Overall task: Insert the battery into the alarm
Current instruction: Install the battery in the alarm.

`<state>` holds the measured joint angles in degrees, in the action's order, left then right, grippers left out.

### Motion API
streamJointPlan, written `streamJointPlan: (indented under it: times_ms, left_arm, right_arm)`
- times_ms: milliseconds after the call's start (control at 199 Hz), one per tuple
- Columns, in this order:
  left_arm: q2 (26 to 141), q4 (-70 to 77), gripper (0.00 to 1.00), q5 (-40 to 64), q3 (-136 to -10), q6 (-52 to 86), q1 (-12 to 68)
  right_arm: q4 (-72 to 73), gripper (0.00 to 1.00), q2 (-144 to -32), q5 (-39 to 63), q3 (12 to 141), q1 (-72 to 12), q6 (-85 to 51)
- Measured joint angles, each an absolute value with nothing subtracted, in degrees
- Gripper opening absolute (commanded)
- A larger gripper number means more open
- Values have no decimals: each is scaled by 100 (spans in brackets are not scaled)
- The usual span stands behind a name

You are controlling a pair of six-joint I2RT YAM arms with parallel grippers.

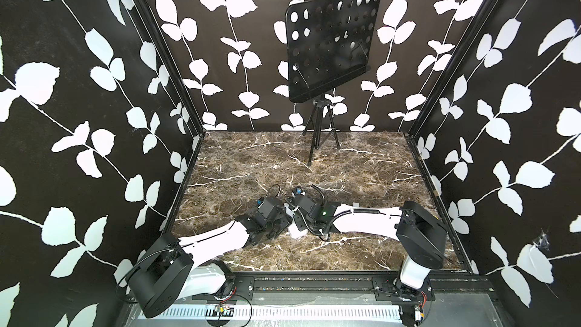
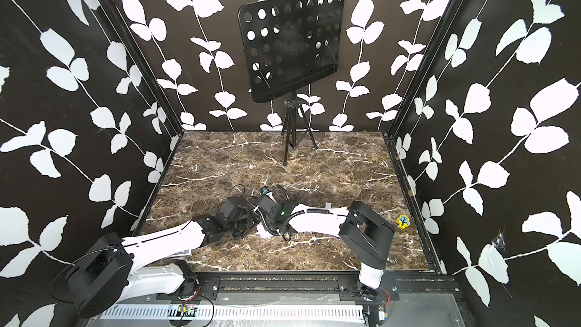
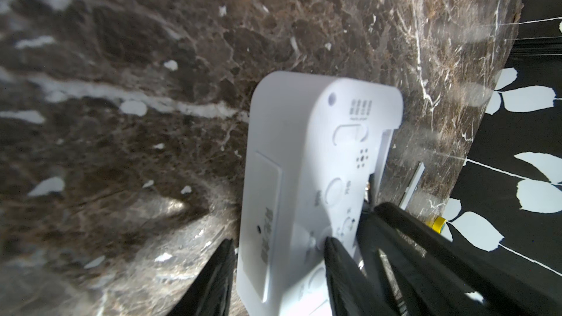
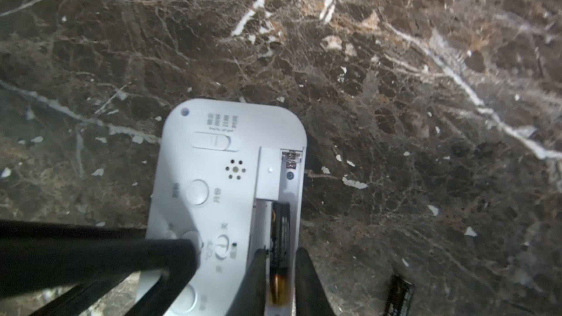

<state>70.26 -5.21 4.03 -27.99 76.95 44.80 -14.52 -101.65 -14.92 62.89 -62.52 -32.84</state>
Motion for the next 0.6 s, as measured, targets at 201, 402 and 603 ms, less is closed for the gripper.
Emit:
streamJointPlan:
  times_ms: [201, 402, 603]
  left_arm:
    - [7094, -410, 48, 438, -2801, 7699, 4480]
    - [7157, -307, 45, 532, -2803, 7699, 4453]
    - [7164, -331, 37, 550, -2836, 7699, 4451]
  right_arm:
    - [-1520, 34, -10195, -1503, 6294, -6243, -3326]
    - [-1605, 32, -10193, -1385, 6344, -6167, -3428]
    - [-1594, 26, -10195, -1050, 6361, -5942, -3614]
